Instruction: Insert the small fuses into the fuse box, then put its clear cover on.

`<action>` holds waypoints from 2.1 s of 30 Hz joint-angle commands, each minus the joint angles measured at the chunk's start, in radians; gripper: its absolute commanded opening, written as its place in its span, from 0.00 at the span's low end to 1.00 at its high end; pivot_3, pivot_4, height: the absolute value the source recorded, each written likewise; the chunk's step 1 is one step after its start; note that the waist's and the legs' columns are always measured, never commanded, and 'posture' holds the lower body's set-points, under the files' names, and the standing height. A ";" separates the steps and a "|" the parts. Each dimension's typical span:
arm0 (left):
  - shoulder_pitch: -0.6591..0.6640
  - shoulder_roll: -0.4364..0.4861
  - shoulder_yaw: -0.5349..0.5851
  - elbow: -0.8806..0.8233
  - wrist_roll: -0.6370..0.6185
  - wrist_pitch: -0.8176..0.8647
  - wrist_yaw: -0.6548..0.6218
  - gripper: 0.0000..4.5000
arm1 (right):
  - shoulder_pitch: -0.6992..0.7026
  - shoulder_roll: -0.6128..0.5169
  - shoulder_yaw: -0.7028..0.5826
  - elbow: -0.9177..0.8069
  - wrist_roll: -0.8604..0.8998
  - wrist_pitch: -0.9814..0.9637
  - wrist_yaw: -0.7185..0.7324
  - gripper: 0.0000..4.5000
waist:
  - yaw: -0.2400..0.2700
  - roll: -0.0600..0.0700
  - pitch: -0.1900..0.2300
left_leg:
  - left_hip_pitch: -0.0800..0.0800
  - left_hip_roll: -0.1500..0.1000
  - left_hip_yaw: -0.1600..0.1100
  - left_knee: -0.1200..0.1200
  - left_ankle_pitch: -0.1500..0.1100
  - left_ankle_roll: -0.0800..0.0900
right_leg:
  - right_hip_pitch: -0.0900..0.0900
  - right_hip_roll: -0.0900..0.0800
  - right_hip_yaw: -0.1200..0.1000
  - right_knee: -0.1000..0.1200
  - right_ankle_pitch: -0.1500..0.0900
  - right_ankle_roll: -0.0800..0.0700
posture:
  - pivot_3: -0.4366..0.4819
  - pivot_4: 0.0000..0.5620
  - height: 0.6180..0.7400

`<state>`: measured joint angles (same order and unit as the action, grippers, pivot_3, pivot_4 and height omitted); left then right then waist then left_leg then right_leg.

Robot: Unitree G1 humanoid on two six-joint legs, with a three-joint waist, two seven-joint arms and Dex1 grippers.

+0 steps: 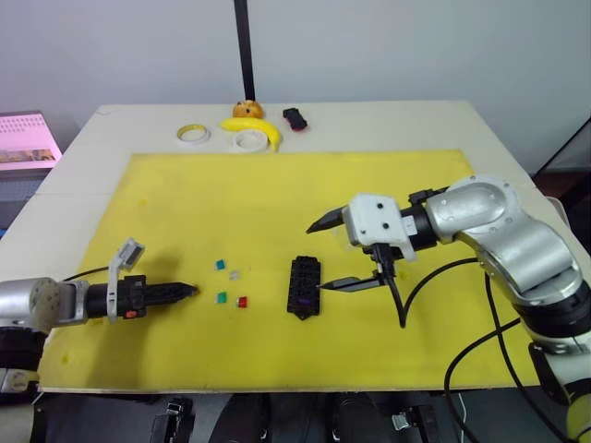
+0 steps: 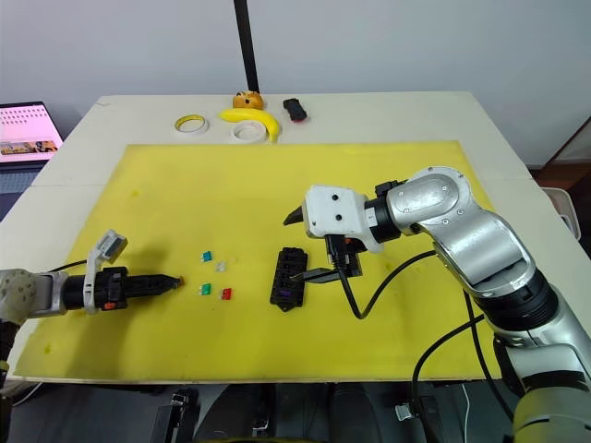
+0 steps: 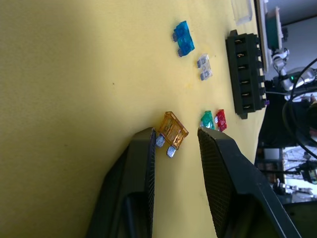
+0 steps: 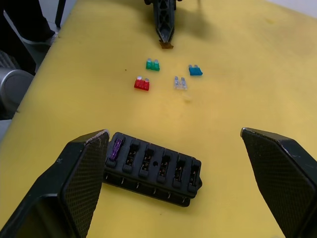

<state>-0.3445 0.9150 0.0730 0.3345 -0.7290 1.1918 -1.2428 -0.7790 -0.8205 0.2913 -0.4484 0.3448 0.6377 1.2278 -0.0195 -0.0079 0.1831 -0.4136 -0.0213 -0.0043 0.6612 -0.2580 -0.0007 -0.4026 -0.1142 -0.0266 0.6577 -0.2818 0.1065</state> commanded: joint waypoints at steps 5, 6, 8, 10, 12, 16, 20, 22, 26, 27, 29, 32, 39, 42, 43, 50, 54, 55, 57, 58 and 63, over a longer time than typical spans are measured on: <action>0.048 0.006 -0.037 -0.001 0.041 -0.011 -0.001 0.01 | -0.022 0.004 -0.014 -0.024 0.008 -0.008 0.000 1.00 | -0.001 0.001 0.000 | 0.000 0.000 0.000 0.000 0.000 0.000 | 0.000 0.000 0.000 0.000 0.000 0.000 | 0.48 0.27 1.00; 0.048 0.006 -0.037 -0.002 0.041 -0.012 -0.001 0.01 | -0.022 0.005 -0.013 -0.023 0.008 -0.007 -0.001 1.00 | 0.000 0.001 0.000 | 0.000 0.000 0.000 0.000 0.000 0.000 | 0.000 -0.001 0.000 0.000 0.000 0.000 | 0.48 0.27 1.00; 0.051 0.008 -0.036 -0.005 0.041 -0.015 -0.002 0.01 | -0.020 0.005 -0.013 -0.026 0.009 -0.005 -0.002 1.00 | 0.000 0.001 0.000 | 0.000 0.000 0.000 -0.001 0.000 0.000 | 0.000 -0.001 0.000 0.000 0.000 0.000 | 0.48 0.27 1.00; 0.047 0.011 -0.013 -0.019 0.027 -0.011 -0.001 0.01 | -0.018 0.005 -0.014 -0.028 0.010 -0.002 -0.003 1.00 | 0.000 0.001 0.000 | 0.000 0.000 0.000 -0.001 0.000 0.000 | 0.000 -0.001 0.000 0.000 0.000 0.000 | 0.48 0.27 1.00; 0.035 0.012 0.014 -0.023 0.014 -0.003 0.006 0.01 | -0.017 0.005 -0.015 -0.030 0.011 0.000 -0.004 1.00 | 0.001 0.001 0.000 | 0.000 0.000 0.000 -0.001 0.000 0.000 | 0.000 -0.001 0.000 0.000 0.000 0.000 | 0.48 0.27 1.00; -0.004 0.011 0.087 -0.025 -0.015 -0.001 0.028 0.01 | -0.013 0.006 -0.019 -0.031 0.014 0.000 -0.007 1.00 | 0.002 0.001 0.000 | -0.001 0.000 0.000 -0.001 0.000 0.000 | -0.002 -0.001 0.000 0.000 0.000 0.000 | 0.48 0.27 1.00; 0.000 0.020 0.172 -0.138 -0.077 0.014 0.042 0.01 | 0.005 0.029 -0.050 -0.030 0.064 0.045 -0.031 1.00 | 0.004 0.000 0.000 | -0.005 0.000 0.000 0.000 0.000 0.000 | -0.004 -0.001 0.000 0.000 0.000 0.000 | 0.48 0.27 1.00; -0.026 0.011 0.233 -0.196 -0.124 0.036 0.070 0.01 | 0.013 0.035 -0.070 -0.030 0.100 0.094 -0.048 1.00 | 0.006 0.000 0.000 | -0.007 0.000 0.000 0.000 0.000 0.000 | -0.006 -0.002 0.000 0.000 0.000 0.000 | 0.48 0.27 1.00; -0.111 -0.030 0.327 -0.311 -0.234 0.097 0.158 0.01 | -0.019 0.112 -0.165 -0.003 0.281 0.348 -0.140 1.00 | 0.009 -0.001 0.000 | -0.012 0.000 -0.003 0.003 0.000 0.000 | -0.007 -0.002 -0.003 0.000 0.000 0.000 | 0.48 0.27 1.00; -0.133 -0.043 0.340 -0.341 -0.261 0.111 0.179 0.01 | -0.036 0.143 -0.197 0.011 0.338 0.431 -0.173 1.00 | 0.008 -0.001 0.000 | -0.012 0.000 -0.003 0.003 0.000 0.000 | -0.007 -0.002 -0.003 -0.001 0.000 0.000 | 0.48 0.27 1.00; -0.161 -0.065 0.358 -0.388 -0.305 0.134 0.217 0.01 | -0.059 0.193 -0.248 0.027 0.423 0.546 -0.228 1.00 | 0.005 -0.001 0.000 | -0.012 -0.001 -0.003 0.003 0.000 0.000 | -0.007 -0.002 -0.003 -0.001 0.001 0.000 | 0.48 0.27 1.00; -0.240 -0.130 0.375 -0.436 -0.406 0.175 0.296 0.01 | -0.079 0.285 -0.321 0.061 0.522 0.670 -0.324 1.00 | 0.005 -0.001 0.000 | -0.011 -0.001 -0.003 0.002 0.000 -0.001 | -0.007 -0.001 -0.003 -0.001 0.001 0.000 | 0.48 0.27 1.00; -0.305 -0.227 0.345 -0.523 -0.559 0.196 0.430 0.00 | -0.128 0.475 -0.441 0.139 0.652 0.842 -0.527 0.94 | 0.004 -0.001 0.000 | -0.011 -0.001 -0.003 0.003 0.001 -0.001 | -0.007 0.001 -0.004 0.001 0.001 0.000 | 0.48 0.27 1.00; -0.308 -0.231 0.332 -0.532 -0.593 0.189 0.463 0.00 | -0.142 0.513 -0.469 0.151 0.685 0.868 -0.581 0.71 | 0.003 -0.001 0.000 | -0.011 -0.001 -0.003 0.003 0.001 -0.001 | -0.007 0.001 -0.004 0.001 0.001 0.000 | 0.48 0.27 1.00; -0.304 -0.229 0.329 -0.531 -0.600 0.184 0.470 0.00 | -0.148 0.522 -0.479 0.159 0.695 0.879 -0.600 0.71 | 0.002 -0.001 0.000 | -0.011 -0.001 -0.003 0.003 0.001 -0.001 | -0.007 0.002 -0.003 0.002 0.001 0.000 | 0.48 0.27 1.00; -0.271 -0.211 0.303 -0.540 -0.617 0.163 0.480 0.00 | -0.178 0.543 -0.513 0.193 0.758 0.913 -0.665 0.71 | 0.001 -0.001 0.000 | -0.010 -0.002 -0.002 0.003 0.001 -0.001 | -0.008 0.005 -0.003 0.004 0.001 0.000 | 0.48 0.27 1.00; -0.264 -0.209 0.297 -0.543 -0.628 0.153 0.489 0.00 | -0.184 0.543 -0.515 0.204 0.788 0.915 -0.688 0.71 | 0.001 -0.001 0.000 | -0.010 -0.001 -0.002 0.003 0.001 -0.001 | -0.008 0.006 -0.003 0.004 0.001 0.000 | 0.48 0.27 1.00; -0.263 -0.208 0.296 -0.545 -0.630 0.151 0.490 0.00 | -0.185 0.543 -0.515 0.206 0.795 0.915 -0.693 0.71 | 0.001 -0.001 0.000 | -0.010 -0.001 -0.002 0.003 0.001 -0.001 | -0.008 0.007 -0.003 0.004 0.001 0.000 | 0.48 0.27 1.00; -0.261 -0.207 0.296 -0.544 -0.635 0.148 0.498 0.00 | -0.185 0.539 -0.507 0.205 0.806 0.914 -0.701 0.71 | 0.001 -0.001 0.000 | -0.010 -0.001 -0.002 0.003 0.001 -0.001 | -0.008 0.007 -0.003 0.004 0.001 0.000 | 0.48 0.27 1.00; -0.261 -0.207 0.296 -0.542 -0.639 0.146 0.502 0.00 | -0.183 0.537 -0.503 0.202 0.811 0.913 -0.703 0.71 | 0.001 -0.001 0.000 | -0.010 -0.001 -0.002 0.003 0.001 -0.001 | -0.008 0.007 -0.003 0.004 0.001 0.000 | 0.48 0.27 1.00; -0.253 -0.201 0.288 -0.546 -0.650 0.136 0.510 0.00 | -0.182 0.530 -0.491 0.204 0.829 0.904 -0.717 0.53 | 0.001 -0.001 0.000 | -0.010 -0.001 -0.002 0.003 0.001 -0.001 | -0.008 0.007 -0.002 0.004 0.001 0.000 | 0.48 0.27 1.00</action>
<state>-0.5947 0.6973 0.3643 -0.1806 -1.3573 1.3456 -0.7332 -0.9383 -0.2876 -0.1950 -0.2305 1.1491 1.5552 0.5137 -0.0185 -0.0084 0.1832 -0.4239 -0.0218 -0.0066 0.6639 -0.2566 -0.0018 -0.4103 -0.1066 -0.0289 0.6614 -0.2812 0.1068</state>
